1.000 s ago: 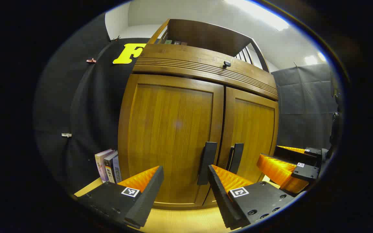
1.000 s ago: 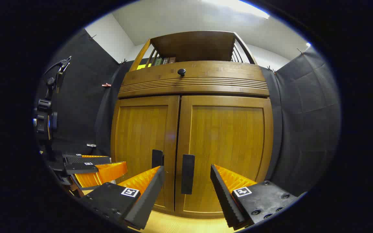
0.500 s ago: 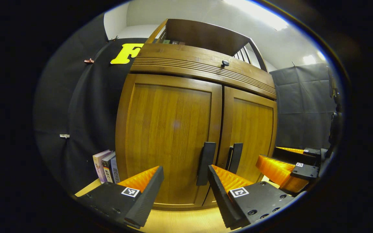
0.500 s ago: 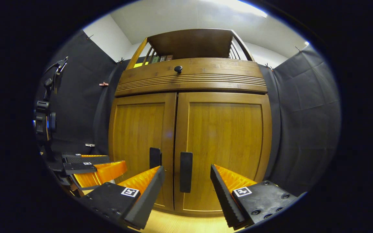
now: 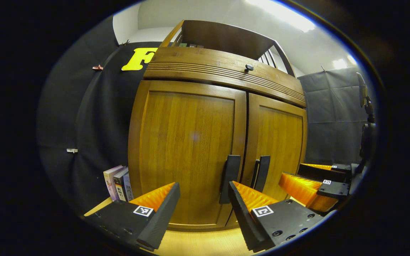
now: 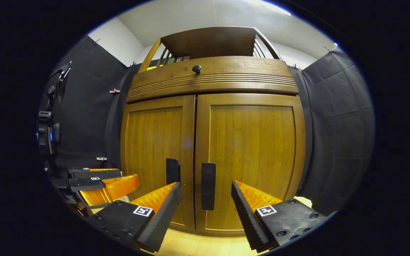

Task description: Open the right door of the double-door shoe cabinet with the right hand, and open the left door with the left hand.

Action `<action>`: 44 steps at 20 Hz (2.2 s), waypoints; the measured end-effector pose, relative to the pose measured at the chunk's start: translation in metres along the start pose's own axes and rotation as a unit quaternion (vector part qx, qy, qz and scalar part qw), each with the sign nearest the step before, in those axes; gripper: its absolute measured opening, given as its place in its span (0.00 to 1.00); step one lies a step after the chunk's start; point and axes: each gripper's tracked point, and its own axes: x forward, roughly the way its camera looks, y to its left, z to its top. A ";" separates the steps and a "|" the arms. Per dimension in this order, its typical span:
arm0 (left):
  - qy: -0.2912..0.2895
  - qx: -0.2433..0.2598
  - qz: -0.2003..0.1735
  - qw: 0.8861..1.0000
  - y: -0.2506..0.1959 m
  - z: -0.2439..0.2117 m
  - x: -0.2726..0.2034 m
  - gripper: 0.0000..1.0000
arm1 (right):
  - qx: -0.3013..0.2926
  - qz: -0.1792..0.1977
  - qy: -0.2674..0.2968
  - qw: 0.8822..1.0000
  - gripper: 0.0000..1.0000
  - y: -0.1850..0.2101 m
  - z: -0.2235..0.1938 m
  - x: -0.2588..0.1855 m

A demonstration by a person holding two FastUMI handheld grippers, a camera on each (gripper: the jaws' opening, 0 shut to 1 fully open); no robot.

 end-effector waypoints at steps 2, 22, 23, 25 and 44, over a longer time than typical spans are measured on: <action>0.003 0.005 0.000 1.000 -0.001 -0.001 0.000 0.86 | 0.001 -0.001 0.006 1.000 0.90 -0.001 -0.004 0.003; 0.009 0.005 0.015 1.000 0.012 -0.007 -0.006 0.81 | 0.011 -0.015 0.002 1.000 0.90 -0.008 -0.039 0.058; 0.010 0.003 0.015 1.000 0.013 -0.007 -0.006 0.81 | 0.013 -0.015 0.001 1.000 0.90 -0.008 -0.040 0.060; 0.014 0.001 0.018 1.000 0.015 -0.009 -0.005 0.86 | 0.013 -0.016 -0.003 1.000 0.90 -0.009 -0.042 0.067; 0.034 0.000 0.040 0.999 0.033 -0.024 -0.006 0.90 | -0.004 -0.019 -0.022 1.000 0.30 -0.005 -0.064 0.101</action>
